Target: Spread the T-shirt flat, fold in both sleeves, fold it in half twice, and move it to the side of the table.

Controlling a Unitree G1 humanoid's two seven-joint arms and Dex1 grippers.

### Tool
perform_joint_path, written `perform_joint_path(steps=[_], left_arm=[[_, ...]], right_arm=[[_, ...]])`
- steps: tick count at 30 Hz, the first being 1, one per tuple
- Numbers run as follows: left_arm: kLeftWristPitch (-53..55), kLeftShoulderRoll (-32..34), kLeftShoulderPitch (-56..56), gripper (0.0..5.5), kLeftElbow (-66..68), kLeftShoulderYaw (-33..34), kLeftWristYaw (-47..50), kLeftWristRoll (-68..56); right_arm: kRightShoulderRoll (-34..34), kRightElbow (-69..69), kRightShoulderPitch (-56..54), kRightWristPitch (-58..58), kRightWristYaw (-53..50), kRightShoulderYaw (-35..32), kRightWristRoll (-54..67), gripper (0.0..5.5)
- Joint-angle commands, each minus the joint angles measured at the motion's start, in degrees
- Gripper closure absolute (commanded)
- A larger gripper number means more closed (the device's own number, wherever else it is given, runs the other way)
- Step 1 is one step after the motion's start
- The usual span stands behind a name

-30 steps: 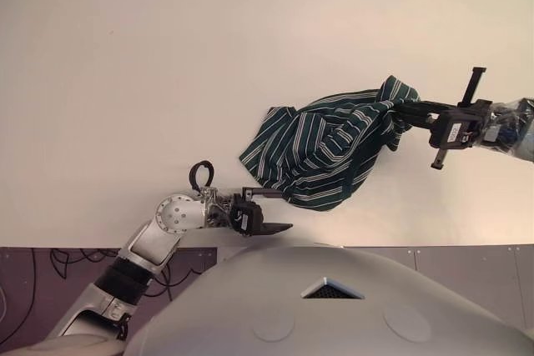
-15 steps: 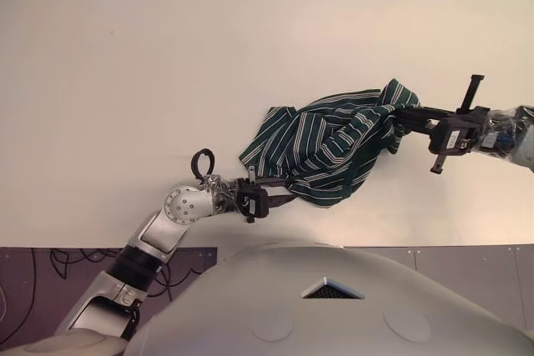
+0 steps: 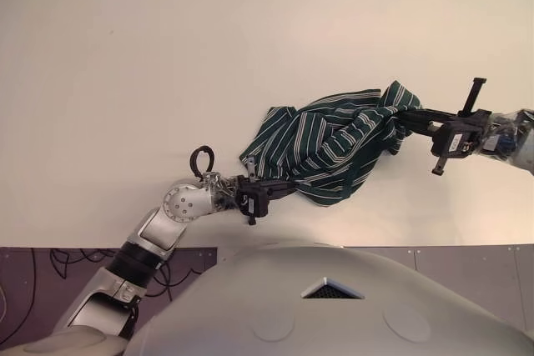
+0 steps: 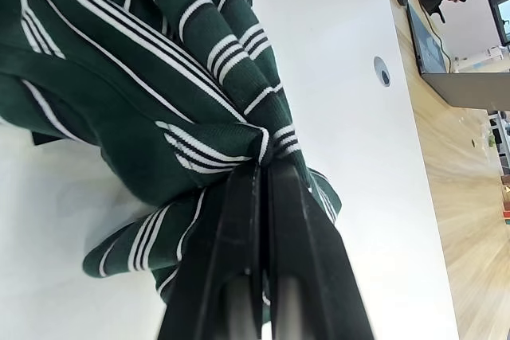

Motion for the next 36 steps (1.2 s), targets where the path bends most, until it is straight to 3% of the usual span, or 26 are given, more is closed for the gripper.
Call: perform_joint_path(steps=[1,4,8,11,17,21,27,32,36], left_arm=[[3.25,4.73,-0.98,5.49,-10.55,7.87,-2.78,-17.01],[6.25,6.7,-1.83,5.49,-15.13,14.45,-3.78,-27.6],[8.9,5.81,-2.9,5.49,-15.84,20.21,-3.31,-32.55],[9.83,4.12,-3.81,5.5,-14.98,22.65,-2.48,-32.02],[13.25,-0.11,-8.58,5.5,-13.61,30.39,3.74,-33.92],[15.37,-1.11,-8.28,5.5,-14.9,31.39,4.39,-32.8],[18.13,-1.75,-7.09,5.5,-17.53,32.25,4.89,-32.56],[21.69,-1.82,-6.19,5.5,-19.49,32.14,6.72,-30.62],[23.13,-2.16,-6.09,5.5,-19.08,32.78,7.02,-29.62]], right_arm=[[2.76,0.26,-0.84,1.37,0.04,0.11,4.06,5.5],[4.79,-2.24,-0.56,5.59,1.48,-0.06,11.75,5.5],[5.62,-5.46,1.63,14.48,4.03,0.9,19.91,5.5],[6.12,-6.68,2.62,17.39,4.3,0.77,20.97,4.86],[6.61,-13.93,7.17,22.46,7.5,-6.57,31.86,3.92],[8.85,-15.18,10.33,19.82,7.02,-4.67,27.07,3.41],[16.57,-15.16,10.62,17.51,0.92,2.35,18.95,3.41],[21.02,-12.09,13.64,-1.35,-2.41,12.48,-0.16,3.41],[19.39,-4.99,12.32,-12.56,-7.18,14.89,-14.41,3.41]])
